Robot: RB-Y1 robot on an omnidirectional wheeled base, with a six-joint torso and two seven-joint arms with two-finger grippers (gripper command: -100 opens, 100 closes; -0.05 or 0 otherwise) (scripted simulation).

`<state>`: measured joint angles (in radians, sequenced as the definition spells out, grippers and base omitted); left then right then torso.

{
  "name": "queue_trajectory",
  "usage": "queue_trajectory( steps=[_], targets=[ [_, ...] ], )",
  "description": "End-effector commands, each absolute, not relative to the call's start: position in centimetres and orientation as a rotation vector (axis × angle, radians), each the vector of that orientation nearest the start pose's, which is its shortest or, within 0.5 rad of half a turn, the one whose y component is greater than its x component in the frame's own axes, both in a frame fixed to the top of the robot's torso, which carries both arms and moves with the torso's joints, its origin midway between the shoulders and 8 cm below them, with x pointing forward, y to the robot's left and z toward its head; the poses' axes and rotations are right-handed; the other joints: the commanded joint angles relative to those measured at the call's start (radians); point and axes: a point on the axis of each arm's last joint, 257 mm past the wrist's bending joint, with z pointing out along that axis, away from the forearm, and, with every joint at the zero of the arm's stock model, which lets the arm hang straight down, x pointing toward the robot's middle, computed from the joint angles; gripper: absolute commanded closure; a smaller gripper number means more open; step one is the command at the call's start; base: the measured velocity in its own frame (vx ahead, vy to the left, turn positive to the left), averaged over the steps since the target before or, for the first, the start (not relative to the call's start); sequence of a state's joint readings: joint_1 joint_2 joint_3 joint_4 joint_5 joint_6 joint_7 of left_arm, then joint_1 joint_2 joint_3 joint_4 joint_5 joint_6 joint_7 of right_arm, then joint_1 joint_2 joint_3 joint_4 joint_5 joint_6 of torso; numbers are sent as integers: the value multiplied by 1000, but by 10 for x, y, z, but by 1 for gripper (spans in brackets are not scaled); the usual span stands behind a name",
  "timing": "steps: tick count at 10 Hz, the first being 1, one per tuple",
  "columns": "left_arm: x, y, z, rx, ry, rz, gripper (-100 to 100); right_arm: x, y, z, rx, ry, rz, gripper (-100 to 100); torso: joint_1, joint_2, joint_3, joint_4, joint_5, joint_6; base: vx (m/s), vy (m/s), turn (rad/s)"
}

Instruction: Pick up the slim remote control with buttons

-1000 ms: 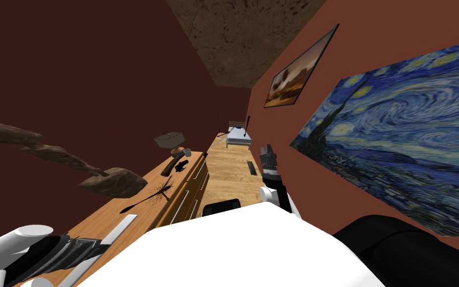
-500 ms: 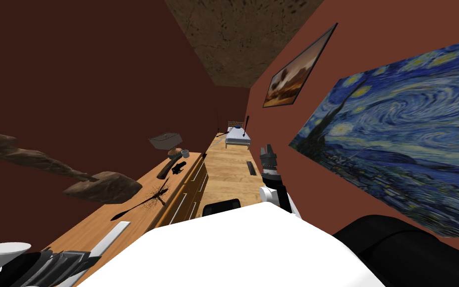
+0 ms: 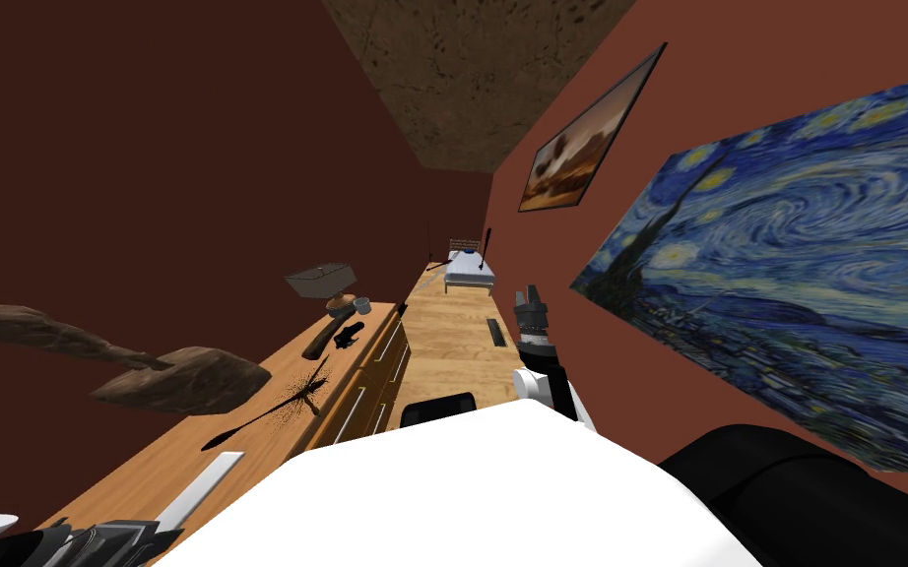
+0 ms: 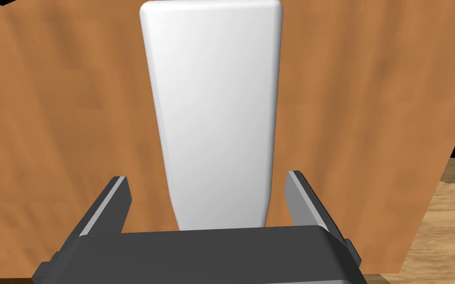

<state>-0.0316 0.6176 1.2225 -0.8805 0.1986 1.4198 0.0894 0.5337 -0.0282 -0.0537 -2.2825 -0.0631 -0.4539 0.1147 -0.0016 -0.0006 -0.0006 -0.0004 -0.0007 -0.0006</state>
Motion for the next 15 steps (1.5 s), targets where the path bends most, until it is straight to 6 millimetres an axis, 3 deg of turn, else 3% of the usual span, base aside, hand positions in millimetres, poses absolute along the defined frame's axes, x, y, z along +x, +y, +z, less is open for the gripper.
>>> queue_trajectory(
  steps=[1, 5, 6, 7, 15],
  targets=[
    [95, 660, -438, -3074, 291, -58, 100, 344, -307, 8, 683, 675, 1155, 0, 0, 0, 0, 0, 0, 0, 0, 0, 0],
    [94, 659, -439, -3077, 290, -58, 100, 344, -307, 8, 683, 675, 1155, 0, 2, 1, 1, 0, 0, 0, 0, 0, 0],
    [94, 659, -439, -3076, 290, -58, 0, 344, -307, 8, 683, 675, 1155, 0, 2, 1, 1, 0, 0, 0, 0, 0, 0],
    [105, 659, -434, -3069, 292, -61, 100, 344, -307, 8, 683, 675, 1155, 0, 2, 1, 1, 0, 0, 0, -26, 13, 61],
    [151, 650, -421, -3057, 329, -65, 100, 344, -307, 8, 683, 675, 1155, 0, 1, 3, 2, 1, -1, 0, -39, 14, 38]
  ],
)
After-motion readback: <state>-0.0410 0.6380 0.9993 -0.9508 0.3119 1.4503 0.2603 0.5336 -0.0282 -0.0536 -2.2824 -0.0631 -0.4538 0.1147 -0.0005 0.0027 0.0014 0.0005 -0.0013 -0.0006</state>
